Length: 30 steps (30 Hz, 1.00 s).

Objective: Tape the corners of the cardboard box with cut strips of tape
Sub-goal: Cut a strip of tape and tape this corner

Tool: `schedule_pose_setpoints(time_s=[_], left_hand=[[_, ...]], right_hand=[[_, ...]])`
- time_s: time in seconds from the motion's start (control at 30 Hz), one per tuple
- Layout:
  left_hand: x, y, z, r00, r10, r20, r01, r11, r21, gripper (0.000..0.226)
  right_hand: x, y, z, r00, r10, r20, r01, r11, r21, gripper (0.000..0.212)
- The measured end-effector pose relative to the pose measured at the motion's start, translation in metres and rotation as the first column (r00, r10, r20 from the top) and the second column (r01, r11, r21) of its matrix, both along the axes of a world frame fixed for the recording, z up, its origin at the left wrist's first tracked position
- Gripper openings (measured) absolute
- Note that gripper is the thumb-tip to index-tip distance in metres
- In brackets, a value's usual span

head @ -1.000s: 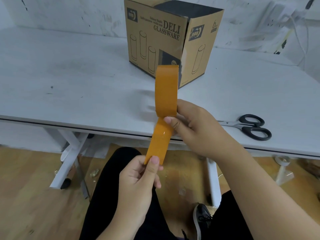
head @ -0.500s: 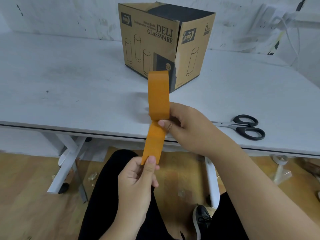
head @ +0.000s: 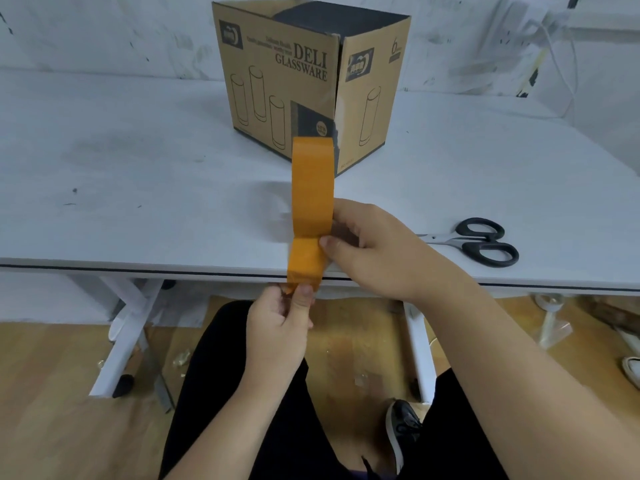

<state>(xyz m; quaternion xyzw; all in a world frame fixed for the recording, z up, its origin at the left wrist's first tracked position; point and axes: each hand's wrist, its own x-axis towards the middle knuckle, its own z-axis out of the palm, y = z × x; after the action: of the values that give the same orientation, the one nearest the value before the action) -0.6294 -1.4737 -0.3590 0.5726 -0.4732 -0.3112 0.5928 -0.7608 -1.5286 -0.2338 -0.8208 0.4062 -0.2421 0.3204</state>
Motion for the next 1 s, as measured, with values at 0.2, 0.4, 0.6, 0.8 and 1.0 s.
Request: schedule_pose_setpoints(time_s=[0.2,0.4,0.6,0.8,1.0], left_hand=[[-0.005,0.013,-0.008,0.995,0.054,0.084,-0.046,0.995,-0.090,0.031],[-0.004,0.010,-0.004,0.974,-0.075,-0.212,0.086,0.995,0.042,0.039],[0.006,0.005,-0.001,0.784,-0.179,-0.595,0.297,0.949,0.104,0.030],[0.010,0.006,-0.001,0.757,-0.222,-0.614,0.362,0.925,0.112,0.020],[0.014,0.014,0.000,0.893,-0.200,-0.404,0.275,0.952,0.135,0.040]], right_hand=[[0.004,0.003,-0.003,0.999,-0.038,-0.034,0.035,0.997,-0.075,0.018],[0.005,0.004,-0.003,0.999,-0.029,-0.015,0.028,0.998,-0.065,0.023],[-0.007,0.004,0.010,0.996,0.004,0.084,-0.007,0.999,0.040,0.050],[-0.044,-0.002,0.020,0.965,-0.211,-0.157,0.176,0.962,-0.210,0.041],[-0.097,-0.006,0.025,0.821,-0.429,-0.376,0.335,0.896,-0.292,0.046]])
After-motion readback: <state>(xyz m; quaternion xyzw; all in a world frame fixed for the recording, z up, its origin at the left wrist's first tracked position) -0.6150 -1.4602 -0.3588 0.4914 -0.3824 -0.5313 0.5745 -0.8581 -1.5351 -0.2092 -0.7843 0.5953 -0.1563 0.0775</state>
